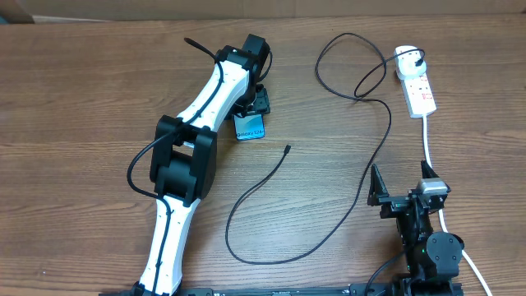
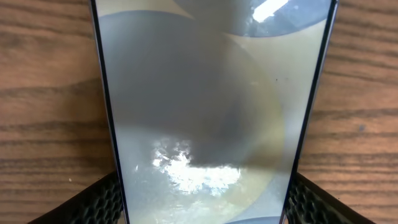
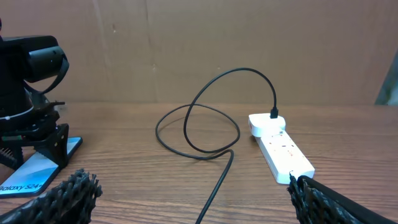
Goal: Plug charger to phone and switch on socket
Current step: 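Lift the phone with the left gripper and raise it upright, then swing the right gripper toward the phone held by the left gripper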
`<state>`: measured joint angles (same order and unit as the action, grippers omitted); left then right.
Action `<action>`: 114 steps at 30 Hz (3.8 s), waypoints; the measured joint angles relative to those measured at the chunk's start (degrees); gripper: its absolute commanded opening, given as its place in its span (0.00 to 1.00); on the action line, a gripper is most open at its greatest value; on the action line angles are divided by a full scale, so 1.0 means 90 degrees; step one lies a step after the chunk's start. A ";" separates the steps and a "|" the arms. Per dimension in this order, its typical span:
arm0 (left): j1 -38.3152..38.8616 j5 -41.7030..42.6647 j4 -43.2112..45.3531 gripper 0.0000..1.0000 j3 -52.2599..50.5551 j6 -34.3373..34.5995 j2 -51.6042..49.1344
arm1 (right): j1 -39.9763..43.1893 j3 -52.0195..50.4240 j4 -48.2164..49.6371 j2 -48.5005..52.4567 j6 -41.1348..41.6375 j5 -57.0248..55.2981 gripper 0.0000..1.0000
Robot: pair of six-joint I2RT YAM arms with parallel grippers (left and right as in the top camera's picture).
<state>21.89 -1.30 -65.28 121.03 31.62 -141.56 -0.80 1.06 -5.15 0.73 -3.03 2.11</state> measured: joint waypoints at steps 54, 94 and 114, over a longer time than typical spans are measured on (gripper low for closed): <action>-0.1268 0.9520 -0.0772 0.68 0.0678 0.0950 -0.0109 | 0.0000 0.0000 0.0002 0.0000 0.0000 0.0000 1.00; -0.1807 0.9627 -0.3485 0.69 0.0738 -0.1018 0.0668 | 0.0000 0.0000 0.0000 0.0000 0.0005 0.0000 1.00; -0.1501 0.9748 -0.3487 0.71 0.0753 -0.0935 0.1639 | 0.0000 0.0000 0.0000 0.0000 0.0002 0.0002 1.00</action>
<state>8.38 86.43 -96.66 127.81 23.20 -126.80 -0.80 1.06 -5.15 0.73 -3.01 2.13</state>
